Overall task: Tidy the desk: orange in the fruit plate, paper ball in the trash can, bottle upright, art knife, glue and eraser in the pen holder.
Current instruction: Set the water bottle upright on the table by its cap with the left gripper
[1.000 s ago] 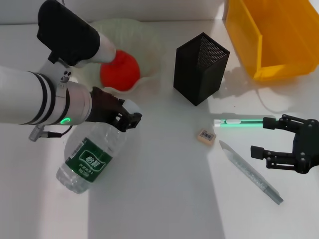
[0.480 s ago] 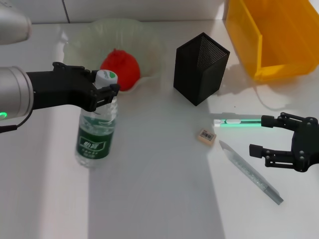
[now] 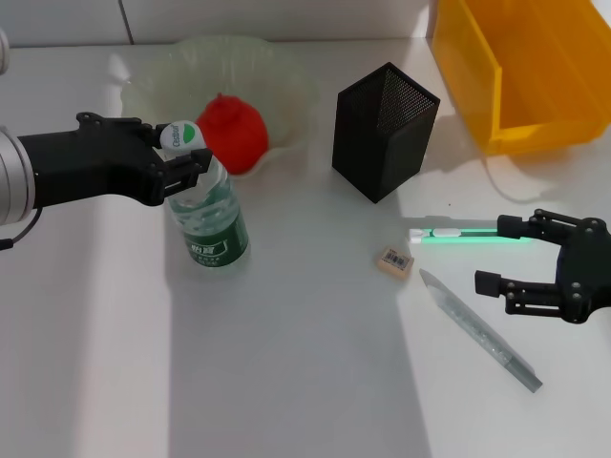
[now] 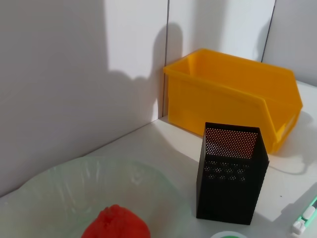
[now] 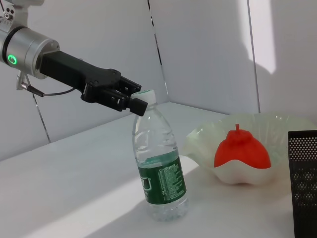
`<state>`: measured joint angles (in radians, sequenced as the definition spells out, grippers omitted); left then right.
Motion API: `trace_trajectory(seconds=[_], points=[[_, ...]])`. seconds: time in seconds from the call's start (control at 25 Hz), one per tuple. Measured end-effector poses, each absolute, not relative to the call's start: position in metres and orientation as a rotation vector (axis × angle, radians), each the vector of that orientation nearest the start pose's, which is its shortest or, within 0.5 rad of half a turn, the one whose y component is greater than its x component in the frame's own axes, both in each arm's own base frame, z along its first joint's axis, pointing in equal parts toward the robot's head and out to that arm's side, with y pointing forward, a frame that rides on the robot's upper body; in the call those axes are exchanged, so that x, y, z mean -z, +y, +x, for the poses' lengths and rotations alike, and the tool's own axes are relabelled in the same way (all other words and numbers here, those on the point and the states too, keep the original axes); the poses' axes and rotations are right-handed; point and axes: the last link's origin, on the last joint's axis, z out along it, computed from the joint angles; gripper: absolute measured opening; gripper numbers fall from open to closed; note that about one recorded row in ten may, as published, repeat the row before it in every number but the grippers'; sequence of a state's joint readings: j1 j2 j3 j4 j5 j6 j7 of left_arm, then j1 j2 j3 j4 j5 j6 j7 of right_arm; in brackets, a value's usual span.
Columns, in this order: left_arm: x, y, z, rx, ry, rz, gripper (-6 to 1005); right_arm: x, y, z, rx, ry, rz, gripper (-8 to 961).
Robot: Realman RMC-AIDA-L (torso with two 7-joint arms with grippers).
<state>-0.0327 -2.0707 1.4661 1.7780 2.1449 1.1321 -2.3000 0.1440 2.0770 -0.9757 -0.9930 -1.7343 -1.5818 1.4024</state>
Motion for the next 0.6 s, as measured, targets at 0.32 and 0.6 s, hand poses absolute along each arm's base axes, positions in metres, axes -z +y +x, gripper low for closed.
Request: trace_trajectory(seconds=[0.32,0.6], points=[[-0.0405,0.2987,-0.1883,0.239,-0.675,-2.429,474,-0.0284,0.2593,0.2923,-0.678,0.585,-2.648,840],[-0.04,0.2986,-0.1877,0.25,-0.676,-2.43,517,-0.0282,0.2582,0.2916,-0.683,0.585,-2.656,840]])
